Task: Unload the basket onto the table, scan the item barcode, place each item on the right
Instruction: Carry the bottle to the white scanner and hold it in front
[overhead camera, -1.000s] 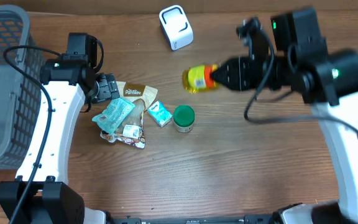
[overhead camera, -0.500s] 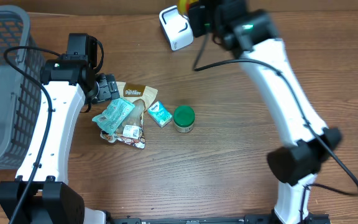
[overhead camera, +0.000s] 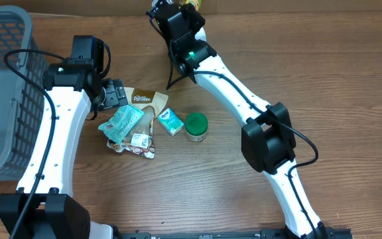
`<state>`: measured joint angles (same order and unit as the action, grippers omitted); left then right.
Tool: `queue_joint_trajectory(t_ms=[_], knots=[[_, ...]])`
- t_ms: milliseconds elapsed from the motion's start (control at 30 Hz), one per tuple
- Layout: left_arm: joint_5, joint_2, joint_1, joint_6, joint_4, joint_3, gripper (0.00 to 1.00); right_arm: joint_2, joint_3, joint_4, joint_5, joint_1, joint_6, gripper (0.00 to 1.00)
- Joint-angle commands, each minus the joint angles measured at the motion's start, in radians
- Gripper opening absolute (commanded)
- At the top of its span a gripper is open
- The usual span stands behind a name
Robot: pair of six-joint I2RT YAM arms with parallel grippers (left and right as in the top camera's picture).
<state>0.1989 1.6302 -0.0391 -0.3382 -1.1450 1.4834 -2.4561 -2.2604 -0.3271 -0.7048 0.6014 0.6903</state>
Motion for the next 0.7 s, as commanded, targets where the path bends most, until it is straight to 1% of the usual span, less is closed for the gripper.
queue_joint_trajectory(t_ms=[0,133,333,467,667], knots=[[0.003,0.004,-0.002,-0.010,0.000,0.009,0.99,-0.006,-0.029,0.050,-0.042,-0.013,-0.037,0.13],[0.003,0.004,-0.002,-0.010,0.000,0.009,0.99,-0.016,-0.022,0.111,-0.002,-0.016,-0.054,0.13],[0.003,0.004,-0.002,-0.010,0.000,0.009,1.00,-0.043,-0.017,0.109,0.011,-0.018,-0.054,0.13],[0.003,0.004,-0.002,-0.010,0.000,0.009,1.00,-0.089,-0.016,0.112,0.010,-0.018,-0.011,0.13],[0.003,0.004,-0.002,-0.010,0.000,0.009,1.00,-0.093,-0.016,0.113,0.007,-0.019,-0.004,0.13]])
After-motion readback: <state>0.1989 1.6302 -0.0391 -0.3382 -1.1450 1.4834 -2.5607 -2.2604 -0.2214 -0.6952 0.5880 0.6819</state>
